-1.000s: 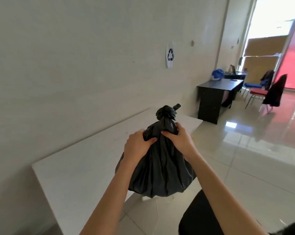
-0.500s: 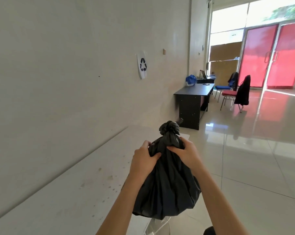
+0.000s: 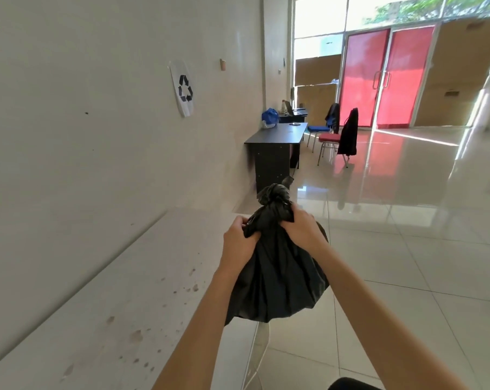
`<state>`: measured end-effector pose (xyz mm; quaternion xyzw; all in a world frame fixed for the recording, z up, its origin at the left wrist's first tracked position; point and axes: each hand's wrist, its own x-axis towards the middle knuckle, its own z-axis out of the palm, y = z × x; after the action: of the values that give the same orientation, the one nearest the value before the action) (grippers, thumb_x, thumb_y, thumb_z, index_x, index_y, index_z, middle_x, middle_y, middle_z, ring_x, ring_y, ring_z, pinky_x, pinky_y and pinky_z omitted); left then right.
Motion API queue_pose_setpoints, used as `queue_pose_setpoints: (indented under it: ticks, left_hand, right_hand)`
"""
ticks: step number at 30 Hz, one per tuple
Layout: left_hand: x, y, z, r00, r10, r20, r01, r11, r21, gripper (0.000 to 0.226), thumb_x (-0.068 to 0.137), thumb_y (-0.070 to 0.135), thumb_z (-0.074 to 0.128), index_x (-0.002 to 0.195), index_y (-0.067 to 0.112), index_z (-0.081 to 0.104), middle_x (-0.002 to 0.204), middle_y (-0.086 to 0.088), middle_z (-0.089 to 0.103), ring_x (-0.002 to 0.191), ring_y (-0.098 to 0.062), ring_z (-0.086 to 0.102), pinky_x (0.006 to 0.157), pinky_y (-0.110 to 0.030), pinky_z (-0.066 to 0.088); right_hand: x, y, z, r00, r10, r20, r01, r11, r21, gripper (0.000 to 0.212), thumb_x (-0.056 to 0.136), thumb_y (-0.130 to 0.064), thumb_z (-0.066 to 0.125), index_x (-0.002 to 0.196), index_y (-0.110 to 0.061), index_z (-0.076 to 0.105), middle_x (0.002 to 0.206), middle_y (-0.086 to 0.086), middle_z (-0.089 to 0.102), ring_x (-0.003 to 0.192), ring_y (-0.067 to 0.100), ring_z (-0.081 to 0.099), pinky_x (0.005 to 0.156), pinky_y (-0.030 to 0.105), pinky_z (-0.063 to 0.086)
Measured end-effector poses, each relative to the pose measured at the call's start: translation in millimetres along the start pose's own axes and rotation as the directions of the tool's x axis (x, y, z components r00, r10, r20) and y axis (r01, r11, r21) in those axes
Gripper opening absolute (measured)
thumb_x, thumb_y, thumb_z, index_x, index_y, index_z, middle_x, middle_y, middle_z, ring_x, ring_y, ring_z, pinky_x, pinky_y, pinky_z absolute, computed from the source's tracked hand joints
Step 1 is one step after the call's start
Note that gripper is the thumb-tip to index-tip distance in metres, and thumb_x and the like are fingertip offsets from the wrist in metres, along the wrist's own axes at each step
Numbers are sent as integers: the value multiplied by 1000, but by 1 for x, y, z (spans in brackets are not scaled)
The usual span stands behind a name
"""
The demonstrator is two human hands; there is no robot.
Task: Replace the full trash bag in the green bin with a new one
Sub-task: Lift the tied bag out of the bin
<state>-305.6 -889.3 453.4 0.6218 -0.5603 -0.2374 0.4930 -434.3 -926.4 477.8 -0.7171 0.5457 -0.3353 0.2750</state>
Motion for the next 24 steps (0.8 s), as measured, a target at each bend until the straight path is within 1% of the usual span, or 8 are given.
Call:
queue_pose_setpoints:
  ticks: [4, 9, 13, 15, 17, 19, 21, 24]
  left_hand:
    - [63, -9, 33, 999, 34, 1, -34, 997, -76, 13, 87, 10, 57, 94, 12, 47, 80, 6, 54, 73, -7, 53, 63, -12, 42]
    - [169, -30, 86, 999, 37, -35, -40, 993, -110, 12, 87, 12, 57, 93, 14, 47, 79, 10, 53, 72, -3, 52, 58, -5, 44]
    - [287, -56, 136, 985, -14, -171, -2, 996, -92, 11, 87, 13, 57, 92, 14, 48, 76, 11, 53, 73, -8, 53, 58, -9, 42]
    - [347, -70, 166, 959, -64, -274, 26, 990, -139, 11, 86, 12, 58, 91, 14, 49, 79, 6, 55, 77, -12, 54, 64, -12, 42]
    - [399, -82, 194, 934, -116, -339, 51, 980, -194, 11, 86, 11, 59, 90, 14, 49, 78, 7, 54, 76, -11, 54, 62, -10, 42]
    - [443, -90, 220, 919, -153, -365, 64, 968, -243, 11, 87, 11, 58, 90, 15, 48, 77, 12, 52, 73, -2, 52, 62, -4, 43]
    - [475, -100, 245, 904, -201, -377, 93, 954, -287, 10, 89, 10, 56, 90, 15, 47, 79, 13, 52, 74, 2, 51, 65, 2, 41]
    - [512, -125, 271, 873, -264, -411, 140, 941, -308, 10, 91, 7, 52, 89, 15, 46, 85, 6, 55, 79, -2, 53, 70, 0, 43]
  right_hand:
    - [67, 18, -8, 998, -16, -60, 17, 1000, 17, 28, 90, -7, 51, 118, -4, 49, 111, 14, 62, 103, 27, 57, 76, 23, 36]
    - [183, 65, -4, 994, -58, -97, 64, 996, 60, 26, 90, -6, 52, 116, -2, 52, 108, 14, 64, 90, 19, 55, 73, 21, 36]
    - [317, 114, 7, 988, -144, -57, 149, 983, 106, 24, 90, -9, 54, 113, -3, 54, 93, 5, 61, 79, 12, 52, 59, 10, 35]
    - [385, 139, 16, 982, -171, -84, 183, 969, 165, 22, 89, -12, 55, 111, -6, 56, 91, 3, 61, 86, 19, 59, 69, 16, 44]
    - [442, 165, 27, 985, -109, -131, 134, 970, 203, 22, 89, -21, 54, 110, -18, 57, 102, 7, 65, 101, 30, 58, 91, 43, 46]
    - [491, 182, 36, 997, 0, -76, 25, 944, 329, 17, 86, -30, 51, 100, -36, 58, 105, 5, 64, 106, 30, 56, 97, 58, 40]
    - [533, 196, 48, 991, 128, 41, -132, 871, 474, 15, 86, -29, 50, 88, -41, 59, 99, 2, 66, 102, 26, 58, 96, 54, 44]
    - [578, 208, 64, 961, 245, 126, -273, 781, 562, 18, 89, -23, 49, 90, -36, 62, 97, 3, 67, 101, 26, 59, 97, 48, 46]
